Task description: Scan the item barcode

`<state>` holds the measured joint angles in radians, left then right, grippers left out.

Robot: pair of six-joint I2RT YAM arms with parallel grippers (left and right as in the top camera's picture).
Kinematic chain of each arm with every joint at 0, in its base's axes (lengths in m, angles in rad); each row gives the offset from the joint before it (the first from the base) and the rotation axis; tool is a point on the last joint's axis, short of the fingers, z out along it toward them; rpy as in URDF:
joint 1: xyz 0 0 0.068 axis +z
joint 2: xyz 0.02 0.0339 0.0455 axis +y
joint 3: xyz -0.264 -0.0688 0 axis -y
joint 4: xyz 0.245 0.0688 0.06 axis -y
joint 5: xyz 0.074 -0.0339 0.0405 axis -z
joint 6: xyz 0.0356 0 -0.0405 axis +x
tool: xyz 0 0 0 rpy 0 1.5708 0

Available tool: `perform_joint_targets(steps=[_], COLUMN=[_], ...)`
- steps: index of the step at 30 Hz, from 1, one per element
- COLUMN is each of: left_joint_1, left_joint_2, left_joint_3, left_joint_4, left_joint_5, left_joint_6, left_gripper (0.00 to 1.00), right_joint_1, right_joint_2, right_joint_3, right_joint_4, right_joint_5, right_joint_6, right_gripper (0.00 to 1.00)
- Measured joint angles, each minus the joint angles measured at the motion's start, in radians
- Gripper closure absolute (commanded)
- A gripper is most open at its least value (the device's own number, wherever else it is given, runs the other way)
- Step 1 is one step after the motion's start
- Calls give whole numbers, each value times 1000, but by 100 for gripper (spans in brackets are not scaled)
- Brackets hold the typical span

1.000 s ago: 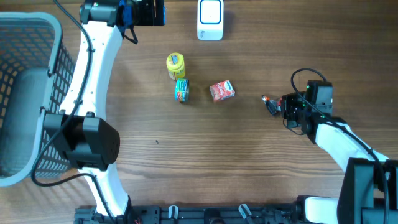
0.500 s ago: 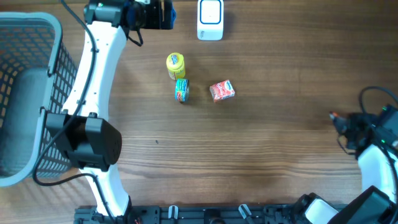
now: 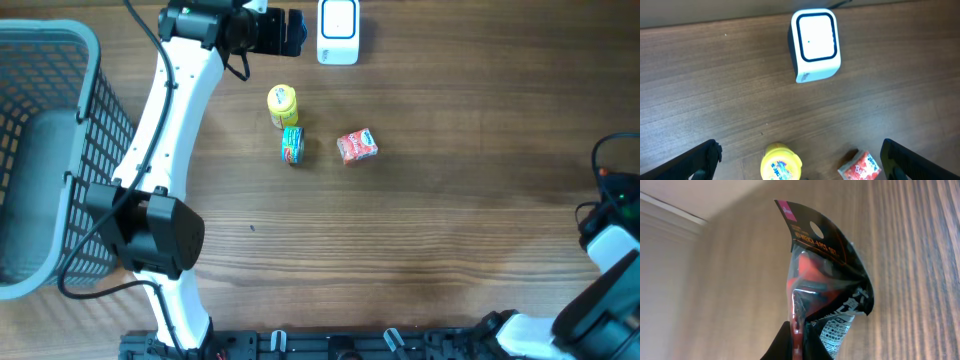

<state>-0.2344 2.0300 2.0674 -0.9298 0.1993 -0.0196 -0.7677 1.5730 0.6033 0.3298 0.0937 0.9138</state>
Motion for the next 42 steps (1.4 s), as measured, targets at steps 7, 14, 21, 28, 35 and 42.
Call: perform_joint_targets(steps=[7, 14, 21, 28, 35, 42], left_joint_1=[-3, -3, -3, -3, -4, -4], left_joint_2=[-2, -59, -248, -432, -554, -814], left_joint_3=[0, 0, 0, 0, 0, -255], left_joint_4=[-29, -27, -29, -48, -109, 135], left_joint_5=[-16, -19, -102, -174, -346, -472], left_joint_6=[0, 0, 0, 0, 0, 6], left_gripper=[0, 0, 0, 0, 0, 0], right_joint_1=[0, 0, 38, 340, 703, 872], right_joint_2=[144, 89, -195, -414, -355, -119], right_joint_3=[134, 145, 145, 187, 328, 524], right_joint_4=[-56, -211, -293, -560, -810, -1007], right_joint_5=[0, -54, -164, -261, -241, -220], right_joint_6=[-16, -117, -175, -259, -433, -574], right_gripper=[25, 0, 0, 0, 0, 0])
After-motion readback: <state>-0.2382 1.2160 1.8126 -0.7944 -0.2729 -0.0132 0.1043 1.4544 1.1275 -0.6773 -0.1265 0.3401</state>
